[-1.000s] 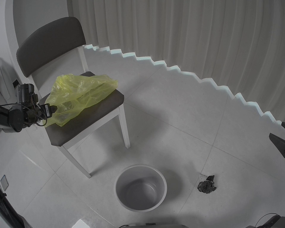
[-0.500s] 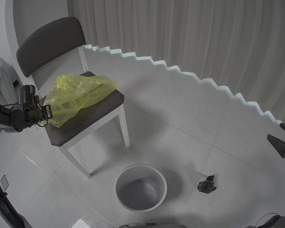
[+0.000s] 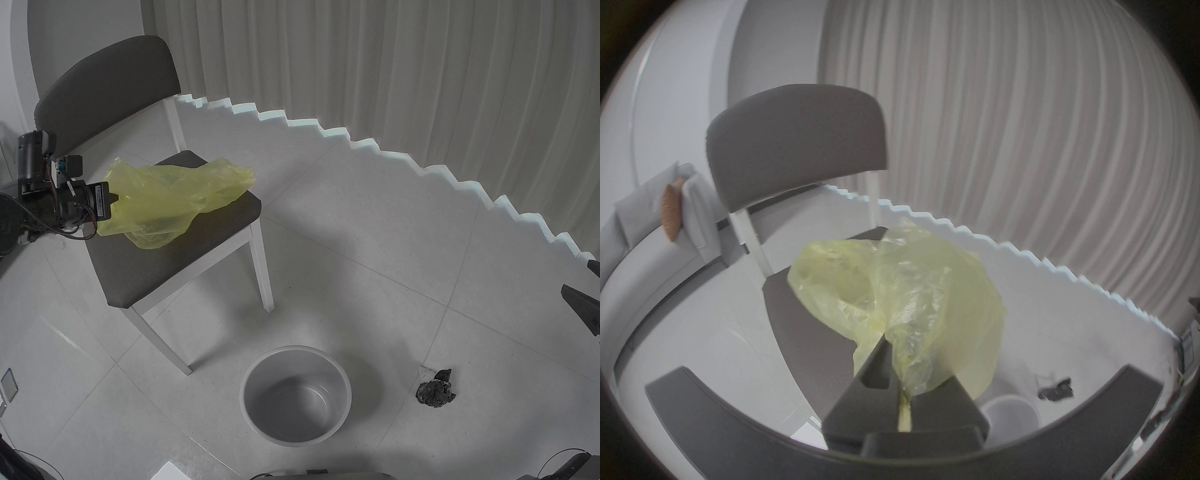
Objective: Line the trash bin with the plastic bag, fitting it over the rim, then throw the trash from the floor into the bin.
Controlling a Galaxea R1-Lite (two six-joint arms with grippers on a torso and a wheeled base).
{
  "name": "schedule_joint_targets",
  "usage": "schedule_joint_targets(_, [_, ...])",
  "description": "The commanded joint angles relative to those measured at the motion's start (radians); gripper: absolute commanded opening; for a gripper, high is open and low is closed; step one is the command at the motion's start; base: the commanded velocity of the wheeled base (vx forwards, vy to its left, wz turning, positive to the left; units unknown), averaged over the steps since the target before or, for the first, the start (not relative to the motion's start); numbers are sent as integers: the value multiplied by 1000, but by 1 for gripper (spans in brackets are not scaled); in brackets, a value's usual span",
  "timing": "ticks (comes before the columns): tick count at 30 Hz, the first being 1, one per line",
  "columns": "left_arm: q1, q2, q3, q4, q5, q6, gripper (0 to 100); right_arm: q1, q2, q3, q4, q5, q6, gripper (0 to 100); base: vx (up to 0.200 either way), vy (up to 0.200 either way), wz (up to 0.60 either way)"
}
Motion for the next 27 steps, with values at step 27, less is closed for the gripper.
schedule_joint_targets(27, [-663,-299,-276,713,-207,309,0,124,5,23,-2,24,62,100,0,0,0])
